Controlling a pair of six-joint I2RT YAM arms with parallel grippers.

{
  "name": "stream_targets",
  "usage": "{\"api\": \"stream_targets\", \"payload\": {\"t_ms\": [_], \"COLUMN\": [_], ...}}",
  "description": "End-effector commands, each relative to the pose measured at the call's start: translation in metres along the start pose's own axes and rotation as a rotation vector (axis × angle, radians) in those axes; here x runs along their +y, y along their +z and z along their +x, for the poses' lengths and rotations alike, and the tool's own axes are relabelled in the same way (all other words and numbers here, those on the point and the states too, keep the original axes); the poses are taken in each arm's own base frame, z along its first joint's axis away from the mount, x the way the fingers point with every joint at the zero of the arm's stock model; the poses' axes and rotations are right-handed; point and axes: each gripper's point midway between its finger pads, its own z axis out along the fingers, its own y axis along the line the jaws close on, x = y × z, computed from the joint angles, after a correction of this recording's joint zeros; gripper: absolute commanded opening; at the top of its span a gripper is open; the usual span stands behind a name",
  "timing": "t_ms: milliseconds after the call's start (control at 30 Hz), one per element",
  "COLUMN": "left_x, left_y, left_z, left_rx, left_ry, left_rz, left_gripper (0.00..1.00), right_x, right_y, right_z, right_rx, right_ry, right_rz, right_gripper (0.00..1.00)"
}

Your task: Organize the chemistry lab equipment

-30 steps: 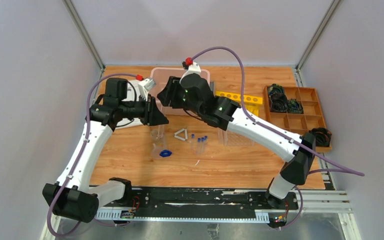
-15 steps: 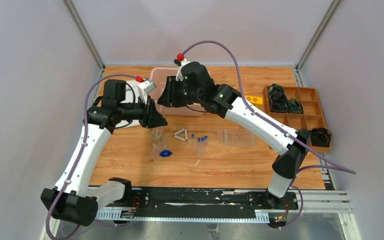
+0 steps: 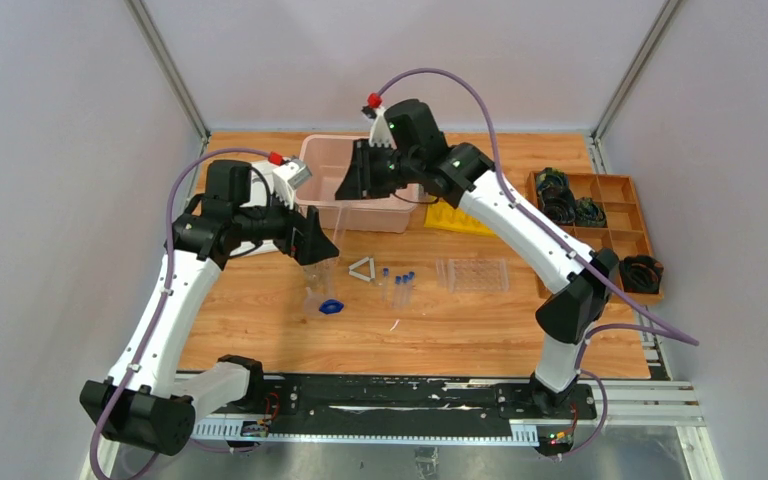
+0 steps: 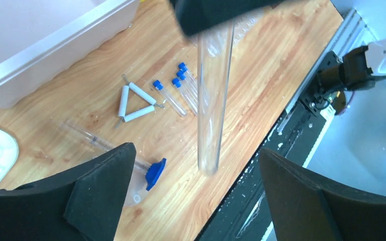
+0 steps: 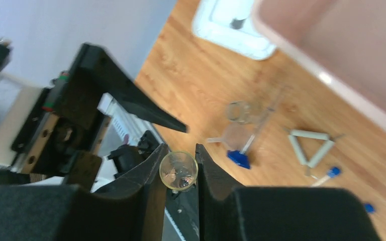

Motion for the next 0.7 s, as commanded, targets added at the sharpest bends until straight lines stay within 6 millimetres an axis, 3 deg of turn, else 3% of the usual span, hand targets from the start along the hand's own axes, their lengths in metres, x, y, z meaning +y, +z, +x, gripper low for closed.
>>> {"api": "stream_targets", "payload": {"t_ms": [0,133,233,367,500,667], "left_x": [0.016,0.041,0.056,0.062,0.069,0.08], "left_y": [-0.006,-0.013,-0.019,-0.02,-0.024,-0.032], "left_z": [-0.005,-0.005,-0.004,0.002,0.004,0.002], "left_rx": [-0.004,0.008,0.043,0.081,0.092,0.099], "left_ry": [0.011,0.012,0.005,-0.015,-0.01,0.006], "left_rz": [-0.116,-0.265,-0.353,-0.383,-0.429,-0.502], "left_gripper": [1.0,1.0,1.0,1.0,1.0,1.0], "right_x": [-0.036,-0.106,-0.16,-0.196,-0.224,-0.262], "right_y": [-0.053,-0.112,-0.16,-0.201,-0.222,-0.227], "right_z": [-0.042,-0.084,-0.103,-0.12,-0.12,-0.109], "right_rx": [-0.104,-0.276,-0.403,-0.582,-0.699,-0.726], "right_ry": [-0.047,-0.119,-0.165,-0.247,-0.288,-0.259], "right_rz": [0.123,0.434,0.721,0.898,0.967,1.005], "right_gripper": [0.0,0.0,0.0,0.0,0.0,0.0]}}
